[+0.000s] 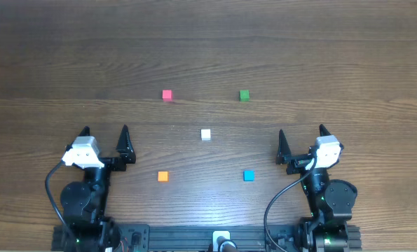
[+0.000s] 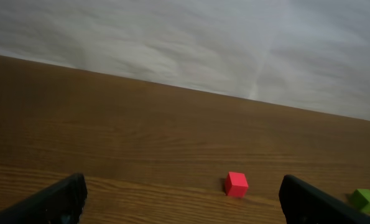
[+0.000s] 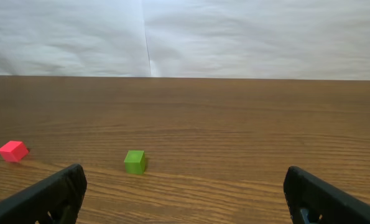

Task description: Stack Cubes

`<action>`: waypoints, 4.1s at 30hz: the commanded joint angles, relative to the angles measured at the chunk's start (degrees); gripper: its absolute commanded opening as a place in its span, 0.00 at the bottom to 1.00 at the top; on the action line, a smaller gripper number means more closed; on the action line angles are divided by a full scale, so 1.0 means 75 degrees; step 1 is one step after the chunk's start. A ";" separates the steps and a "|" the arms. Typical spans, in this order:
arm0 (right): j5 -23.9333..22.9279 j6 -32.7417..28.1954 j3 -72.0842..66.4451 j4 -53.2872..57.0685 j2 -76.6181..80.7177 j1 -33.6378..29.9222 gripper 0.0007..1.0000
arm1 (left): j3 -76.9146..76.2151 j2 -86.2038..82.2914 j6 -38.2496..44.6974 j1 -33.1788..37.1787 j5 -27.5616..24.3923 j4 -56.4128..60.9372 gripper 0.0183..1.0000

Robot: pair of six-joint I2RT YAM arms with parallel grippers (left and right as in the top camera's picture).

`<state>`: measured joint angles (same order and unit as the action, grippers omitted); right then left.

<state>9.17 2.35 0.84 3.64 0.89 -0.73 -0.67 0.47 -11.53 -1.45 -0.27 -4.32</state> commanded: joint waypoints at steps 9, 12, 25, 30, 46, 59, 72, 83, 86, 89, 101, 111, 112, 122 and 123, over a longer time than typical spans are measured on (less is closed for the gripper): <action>0.0087 -0.0038 -0.0073 -0.0023 -0.0067 -0.0050 0.99 | 0.0044 -0.0012 0.0114 0.0047 -0.0050 0.0000 1.00; 0.0087 -0.0035 -0.0073 -0.0023 -0.0067 -0.0050 0.99 | 0.0044 -0.0012 0.0111 0.0047 -0.0050 0.0000 1.00; 0.0087 -0.0038 -0.0073 -0.0023 -0.0067 -0.0050 0.99 | 0.0044 -0.0012 0.0111 0.0047 -0.0050 0.0000 1.00; 0.0087 -0.0035 -0.0073 -0.0023 -0.0067 -0.0050 0.99 | 0.0044 -0.0012 0.0111 0.0047 -0.0050 0.0000 1.00; 0.0087 -0.0038 -0.0073 -0.0023 -0.0067 -0.0050 0.99 | 0.0044 -0.0012 0.0111 0.0047 -0.0050 0.0000 1.00; 0.0087 -0.0038 -0.0073 -0.0023 -0.0067 -0.0050 0.99 | 0.0044 -0.0012 0.0111 0.0047 -0.0050 0.0000 1.00; 0.0087 -0.0035 -0.0073 -0.0023 -0.0067 -0.0050 0.99 | 0.0003 0.0102 -0.0417 -0.0213 -0.0638 0.0137 1.00; 0.0087 -0.0038 -0.0073 -0.0023 -0.0067 -0.0050 0.99 | -0.3238 0.4809 -0.0723 -0.0871 -0.0644 -0.0382 1.00; 0.0087 -0.0038 -0.0073 -0.0023 -0.0067 -0.0050 0.99 | -0.4841 0.6531 -0.0723 -0.1154 -0.0609 -0.1207 1.00; 0.0087 -0.0038 -0.0073 -0.0023 -0.0067 -0.0050 0.99 | -0.6630 0.8276 -0.0734 -0.1437 -0.0431 -0.2358 1.00; 0.0087 -0.0035 -0.0073 -0.0023 -0.0067 -0.0050 0.99 | -1.1401 1.3857 -0.1023 -0.2183 -0.0382 -0.5394 0.98; 0.0087 -0.0035 -0.0073 -0.0023 -0.0067 -0.0050 0.99 | -1.1398 1.5387 -0.1510 -0.2194 -0.0076 -0.5872 0.94; 0.0087 -0.0038 -0.0073 -0.0023 -0.0067 -0.0050 0.99 | -1.1398 1.5446 -0.1504 -0.2194 -0.0061 -0.5863 0.94; 0.0087 -0.0035 -0.0073 -0.0023 -0.0067 -0.0050 0.99 | -1.1398 1.5941 -0.1492 -0.2194 0.0134 -0.5709 0.86; 0.0087 -0.0035 -0.0073 -0.0023 -0.0067 -0.0050 0.99 | -1.1398 1.5988 -0.1434 -0.2194 0.0131 -0.5677 0.85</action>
<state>9.17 2.37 0.73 3.51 0.80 -0.78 -85.25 118.43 -22.15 -17.98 -0.62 -47.37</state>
